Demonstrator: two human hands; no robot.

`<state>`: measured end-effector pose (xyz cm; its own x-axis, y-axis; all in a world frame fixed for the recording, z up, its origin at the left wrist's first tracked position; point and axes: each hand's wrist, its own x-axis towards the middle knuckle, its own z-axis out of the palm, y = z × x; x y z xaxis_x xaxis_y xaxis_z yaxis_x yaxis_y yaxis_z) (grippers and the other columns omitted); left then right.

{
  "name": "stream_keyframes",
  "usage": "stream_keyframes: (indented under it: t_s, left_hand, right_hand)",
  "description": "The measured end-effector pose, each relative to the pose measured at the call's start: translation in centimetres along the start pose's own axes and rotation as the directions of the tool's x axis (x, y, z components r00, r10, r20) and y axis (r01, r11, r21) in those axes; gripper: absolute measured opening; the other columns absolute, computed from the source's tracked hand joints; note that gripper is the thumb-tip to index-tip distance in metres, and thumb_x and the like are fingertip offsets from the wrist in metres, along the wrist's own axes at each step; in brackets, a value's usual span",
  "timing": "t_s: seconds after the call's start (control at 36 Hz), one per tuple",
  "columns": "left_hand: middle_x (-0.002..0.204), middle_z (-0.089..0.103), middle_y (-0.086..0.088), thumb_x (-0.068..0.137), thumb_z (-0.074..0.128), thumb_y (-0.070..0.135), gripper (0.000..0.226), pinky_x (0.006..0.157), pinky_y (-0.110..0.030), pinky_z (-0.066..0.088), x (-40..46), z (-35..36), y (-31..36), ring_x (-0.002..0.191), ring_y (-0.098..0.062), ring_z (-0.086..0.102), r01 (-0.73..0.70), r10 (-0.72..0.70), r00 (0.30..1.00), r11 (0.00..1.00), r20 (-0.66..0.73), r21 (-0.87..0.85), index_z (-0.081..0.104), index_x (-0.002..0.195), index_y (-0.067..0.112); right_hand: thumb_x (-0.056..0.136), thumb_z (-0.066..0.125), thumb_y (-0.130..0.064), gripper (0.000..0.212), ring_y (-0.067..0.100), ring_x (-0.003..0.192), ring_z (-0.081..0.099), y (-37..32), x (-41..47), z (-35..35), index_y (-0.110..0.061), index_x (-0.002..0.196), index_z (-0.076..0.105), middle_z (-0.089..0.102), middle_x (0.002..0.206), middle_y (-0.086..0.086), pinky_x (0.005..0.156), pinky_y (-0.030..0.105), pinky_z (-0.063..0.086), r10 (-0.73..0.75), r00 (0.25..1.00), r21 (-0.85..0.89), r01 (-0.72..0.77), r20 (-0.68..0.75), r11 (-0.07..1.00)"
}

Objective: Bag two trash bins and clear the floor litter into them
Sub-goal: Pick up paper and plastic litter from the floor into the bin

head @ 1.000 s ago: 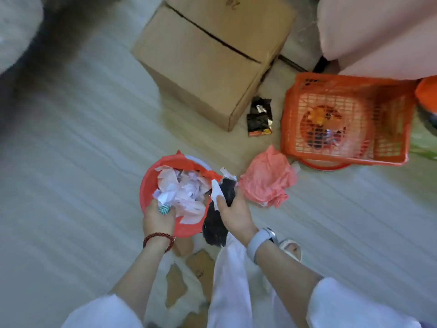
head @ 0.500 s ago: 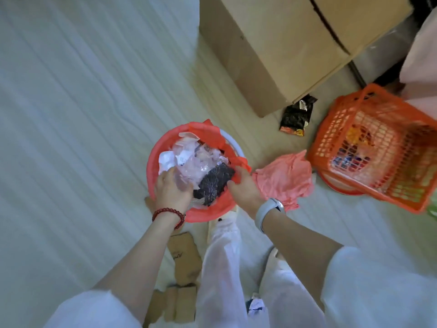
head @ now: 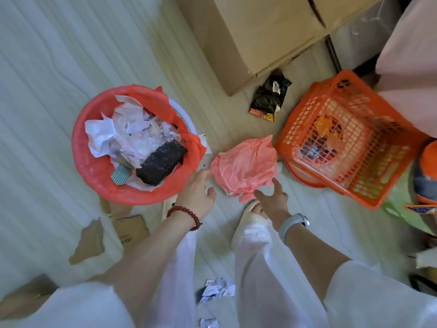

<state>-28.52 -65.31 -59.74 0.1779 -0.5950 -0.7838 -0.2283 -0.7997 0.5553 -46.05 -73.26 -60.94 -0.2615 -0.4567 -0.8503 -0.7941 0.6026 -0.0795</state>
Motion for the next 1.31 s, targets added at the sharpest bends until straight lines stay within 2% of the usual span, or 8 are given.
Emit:
stream_keyframes:
  t_s: [0.28, 0.44, 0.61, 0.72, 0.83, 1.0, 1.14, 1.31]
  left_hand:
    - [0.138, 0.041, -0.008, 0.089, 0.054, 0.011, 0.053, 0.098, -0.028, 0.035, 11.2, 12.0, -4.8, 0.122, -0.026, 0.045, 0.187, -0.203, 0.978, 0.948, -0.037, -0.258, 0.035, 0.138, 0.016]
    - [0.129, 0.035, 0.016, 0.086, 0.061, 0.028, 0.069, 0.093, -0.03, 0.04, 11.4, 14.5, -3.8, 0.114, -0.01, 0.043, 0.254, -0.326, 0.944, 0.814, -0.05, -0.523, 0.021, 0.142, 0.034]
    - [0.125, 0.043, 0.013, 0.075, 0.069, 0.044, 0.074, 0.084, -0.005, 0.033, 7.4, 12.9, 0.3, 0.113, -0.003, 0.041, 0.288, -0.381, 0.924, 0.678, 0.012, -0.676, 0.033, 0.137, 0.027]
    - [0.104, 0.068, -0.005, 0.048, 0.083, 0.047, 0.068, 0.094, -0.034, 0.048, 3.1, 11.9, 4.8, 0.098, -0.021, 0.064, 0.287, -0.289, 0.95, 0.675, 0.113, -0.68, 0.063, 0.103, 0.011]
    - [0.091, 0.065, 0.0, 0.079, 0.065, 0.008, 0.013, 0.069, -0.007, 0.045, -0.4, 9.6, 7.5, 0.092, -0.018, 0.057, 0.156, -0.376, 0.906, 0.725, -0.195, -0.67, 0.061, 0.09, 0.014]
    - [0.134, 0.045, -0.013, 0.093, 0.05, 0.02, 0.042, 0.089, -0.024, 0.033, -4.3, 5.2, 12.1, 0.121, -0.025, 0.044, 0.067, -0.601, 0.665, 0.64, -0.444, -0.765, 0.042, 0.132, 0.006]
    - [0.116, 0.059, -0.015, 0.093, 0.046, 0.016, 0.024, 0.069, -0.018, 0.03, -7.1, 4.9, 13.9, 0.104, -0.02, 0.052, 0.045, -0.364, 0.821, 0.809, -0.439, -0.587, 0.057, 0.111, 0.006]
    - [0.104, 0.066, -0.009, 0.068, 0.046, 0.041, 0.044, 0.09, -0.043, 0.046, -9.2, 0.0, 10.5, 0.101, -0.027, 0.058, -0.012, -0.136, 0.913, 0.934, -0.386, -0.357, 0.061, 0.101, 0.016]
  right_hand:
    - [0.075, 0.07, -0.042, 0.1, 0.043, 0.133, 0.028, 4.1, 18.9, 4.3, -0.038, 0.145, -0.001, 0.001, 0.155, 0.01, 0.104, 0.055, 0.035, 0.061, 0.992, 0.188, -0.039, -0.113, 0.981]
    - [0.086, 0.04, -0.012, 0.046, 0.027, 0.087, 0.057, 5.9, 20.5, 5.1, -0.022, 0.131, 0.041, 0.06, 0.103, 0.007, 0.065, 0.035, 0.05, 0.012, 0.998, 0.574, 0.028, -0.066, 0.819]
    - [0.084, 0.037, 0.01, 0.025, 0.018, 0.074, 0.054, 5.3, 10.6, 0.6, 0.004, 0.099, 0.056, 0.06, 0.08, 0.008, 0.065, 0.023, 0.044, -0.401, 0.896, 0.233, 0.356, 0.189, 0.905]
    - [0.085, 0.037, 0.011, 0.021, 0.016, 0.075, 0.052, 3.3, 4.0, -3.4, 0.009, 0.092, 0.057, 0.061, 0.082, 0.022, 0.07, 0.024, 0.04, -0.498, 0.78, 0.148, 0.48, 0.379, 0.865]
    - [0.083, 0.051, 0.004, 0.036, 0.008, 0.082, 0.059, 1.3, -0.8, -8.7, -0.018, 0.109, 0.059, 0.064, 0.094, -0.002, 0.072, 0.021, 0.045, -0.459, 0.702, 0.443, 0.224, 0.544, 0.868]
    - [0.079, 0.054, -0.06, 0.062, 0.021, 0.13, 0.035, -0.3, -6.5, -12.6, -0.047, 0.136, 0.032, 0.031, 0.146, -0.01, 0.095, 0.053, 0.04, -0.185, 0.772, 0.379, -0.077, 0.608, 0.922]
    - [0.071, 0.037, -0.071, 0.069, 0.028, 0.109, 0.06, -4.3, -9.6, -10.6, -0.023, 0.114, 0.063, 0.063, 0.12, 0.007, 0.09, 0.052, 0.046, -0.281, 0.474, 0.485, -0.389, 0.834, 0.783]
    - [0.074, 0.052, -0.054, 0.047, 0.02, 0.087, 0.069, -8.3, -11.4, -7.7, -0.019, 0.102, 0.068, 0.07, 0.099, 0.007, 0.074, 0.038, 0.056, -0.276, 0.503, 0.447, -0.259, 0.819, 0.856]
